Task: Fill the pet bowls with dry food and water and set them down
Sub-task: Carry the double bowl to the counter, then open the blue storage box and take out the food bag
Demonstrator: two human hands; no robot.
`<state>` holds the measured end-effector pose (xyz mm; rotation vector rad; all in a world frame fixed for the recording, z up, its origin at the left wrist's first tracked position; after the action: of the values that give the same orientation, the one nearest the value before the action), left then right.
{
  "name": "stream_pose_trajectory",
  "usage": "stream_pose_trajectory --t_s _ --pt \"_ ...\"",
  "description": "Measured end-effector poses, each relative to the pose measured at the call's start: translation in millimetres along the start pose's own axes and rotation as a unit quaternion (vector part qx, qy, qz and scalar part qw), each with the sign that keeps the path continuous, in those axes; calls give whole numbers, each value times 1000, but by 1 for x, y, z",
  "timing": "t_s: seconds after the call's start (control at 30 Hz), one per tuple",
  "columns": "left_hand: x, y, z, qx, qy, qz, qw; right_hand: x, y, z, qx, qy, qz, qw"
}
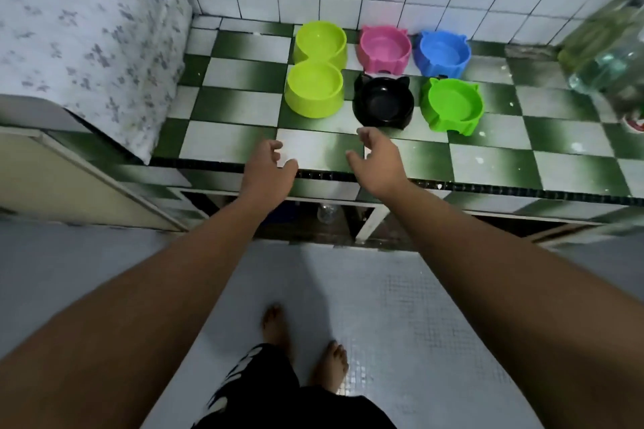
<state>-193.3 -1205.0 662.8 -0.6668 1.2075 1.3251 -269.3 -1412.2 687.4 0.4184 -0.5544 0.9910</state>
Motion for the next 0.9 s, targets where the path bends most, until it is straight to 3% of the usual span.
stream_pose_trajectory --t_s 0.37,0.57,0.9 --pt "149 13 -7 38 -25 55 997 -78 60 -139 114 -13 -75 991" --pt "246 -46 -23 26 -32 73 996 -136 37 -256 146 -47 -134 979" --pt "411 -174 -55 -3 -50 76 996 -216 -53 -425 153 -34 -136 978"
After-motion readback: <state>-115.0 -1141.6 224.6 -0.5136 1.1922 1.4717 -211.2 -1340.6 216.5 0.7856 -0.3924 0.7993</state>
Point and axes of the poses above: each hand's wrist, its own y-axis away from the middle knuckle, its own z-axis out of the back of the hand, x = y × z, the point moved 5 cm from there along -y, towards the middle knuckle, and after that the axes turned 14 degrees about y, right-handed, at the moved point
